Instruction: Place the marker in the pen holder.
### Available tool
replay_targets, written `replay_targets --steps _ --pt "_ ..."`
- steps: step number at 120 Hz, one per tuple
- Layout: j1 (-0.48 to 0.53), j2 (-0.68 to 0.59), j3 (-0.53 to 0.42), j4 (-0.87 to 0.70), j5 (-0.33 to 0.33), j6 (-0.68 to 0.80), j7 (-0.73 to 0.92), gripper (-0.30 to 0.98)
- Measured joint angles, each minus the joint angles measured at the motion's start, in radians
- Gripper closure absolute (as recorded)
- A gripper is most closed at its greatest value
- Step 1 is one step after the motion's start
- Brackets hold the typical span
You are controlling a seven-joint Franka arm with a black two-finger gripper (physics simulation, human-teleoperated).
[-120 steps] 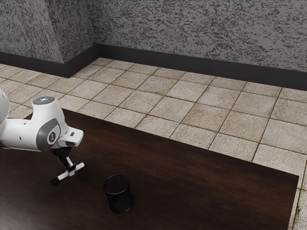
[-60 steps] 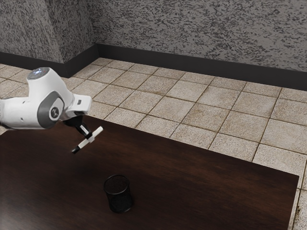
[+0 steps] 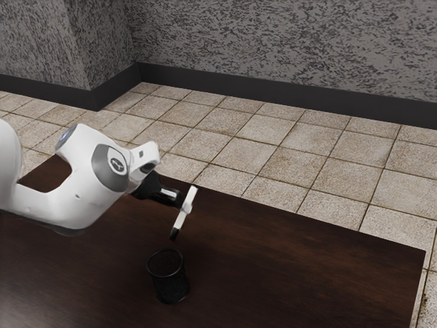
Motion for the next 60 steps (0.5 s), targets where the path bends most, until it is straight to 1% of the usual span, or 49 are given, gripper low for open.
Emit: replay_targets --steps 12,27,46,54,60 --pt "0.042 0.001 -0.01 -0.004 -0.049 0.027 0.08 0.79" --pt "0.043 0.011 -0.035 -0.017 -0.074 0.096 0.187 0.79" --pt "-0.022 0.016 -0.051 -0.014 -0.079 0.175 0.301 0.79" --pt "-0.045 -0.018 -0.052 -0.014 -0.085 0.187 0.341 0.79" --pt "-0.038 -0.054 -0.053 -0.015 -0.088 0.188 0.369 0.79"
